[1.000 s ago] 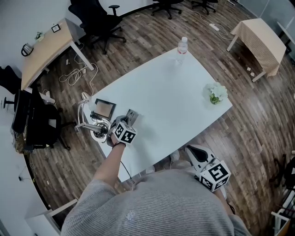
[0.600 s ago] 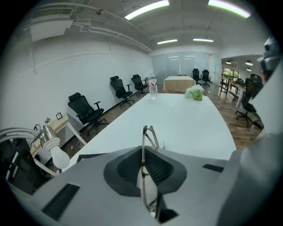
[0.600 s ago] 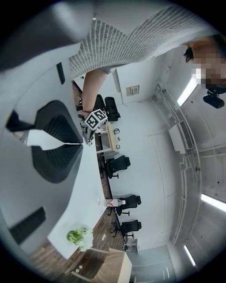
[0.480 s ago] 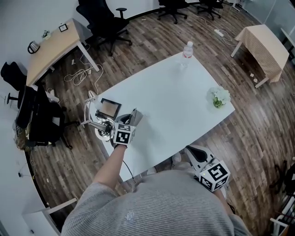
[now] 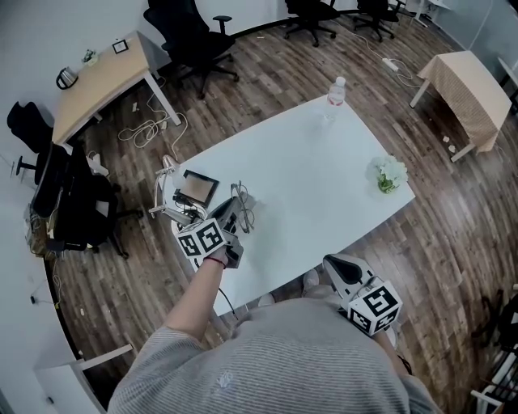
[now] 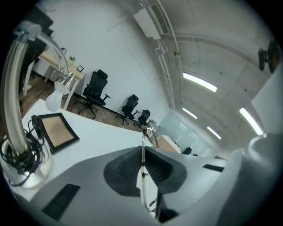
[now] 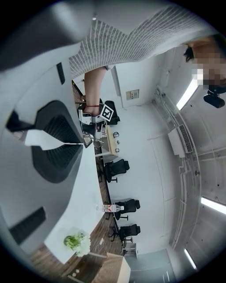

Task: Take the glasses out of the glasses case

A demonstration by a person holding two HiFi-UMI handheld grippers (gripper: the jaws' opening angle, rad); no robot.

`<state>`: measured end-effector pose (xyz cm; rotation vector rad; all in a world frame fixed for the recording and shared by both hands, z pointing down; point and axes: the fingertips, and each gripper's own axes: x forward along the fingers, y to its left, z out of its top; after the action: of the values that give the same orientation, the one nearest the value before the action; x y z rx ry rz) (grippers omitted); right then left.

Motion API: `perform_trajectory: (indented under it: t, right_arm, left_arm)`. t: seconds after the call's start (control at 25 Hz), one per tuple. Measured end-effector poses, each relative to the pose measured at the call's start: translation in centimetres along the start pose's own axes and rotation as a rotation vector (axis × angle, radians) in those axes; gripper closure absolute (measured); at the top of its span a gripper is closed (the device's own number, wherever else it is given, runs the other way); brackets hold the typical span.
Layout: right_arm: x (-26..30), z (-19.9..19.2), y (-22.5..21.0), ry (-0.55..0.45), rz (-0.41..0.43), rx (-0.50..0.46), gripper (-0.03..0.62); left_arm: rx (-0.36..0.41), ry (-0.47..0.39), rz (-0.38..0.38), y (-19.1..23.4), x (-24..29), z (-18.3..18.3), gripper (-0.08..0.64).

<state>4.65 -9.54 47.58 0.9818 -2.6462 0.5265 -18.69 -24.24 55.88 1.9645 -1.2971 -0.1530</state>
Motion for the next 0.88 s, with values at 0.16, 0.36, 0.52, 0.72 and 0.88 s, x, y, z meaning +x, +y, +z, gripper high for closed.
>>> perform_trajectory:
  t: [0.16, 0.36, 0.52, 0.72, 0.88]
  right_arm:
    - [0.2, 0.4, 0.3, -0.015, 0.003, -0.015, 0.575]
    - [0.1, 0.1, 0.6, -0.007, 0.03, -0.018, 0.575]
    - [0.1, 0.3, 0.4, -0.013, 0.022, -0.024, 0.576]
    - [0.3, 0.7, 0.4, -0.022, 0.021, -0.032, 0.576]
    - [0.4, 0.8, 0.5, -0.025, 0.025, -0.04, 0.577]
  left_arm:
    - [-0.237, -0.067, -0.116, -2.5, -0.8, -0.2, 0.534]
    - [-0.364, -0.116, -0.18, -4.9, -1.6, -0.4, 0.534]
    - [-0.481, -0.145, -0.261, -7.3, -2.1, -0.4, 0.534]
    - [-0.579, -0.16, -0.306, -8.5, -2.7, -0.9, 0.534]
    - [-0.604, -0.157, -0.313, -8.7, -2.8, -1.3, 0.535]
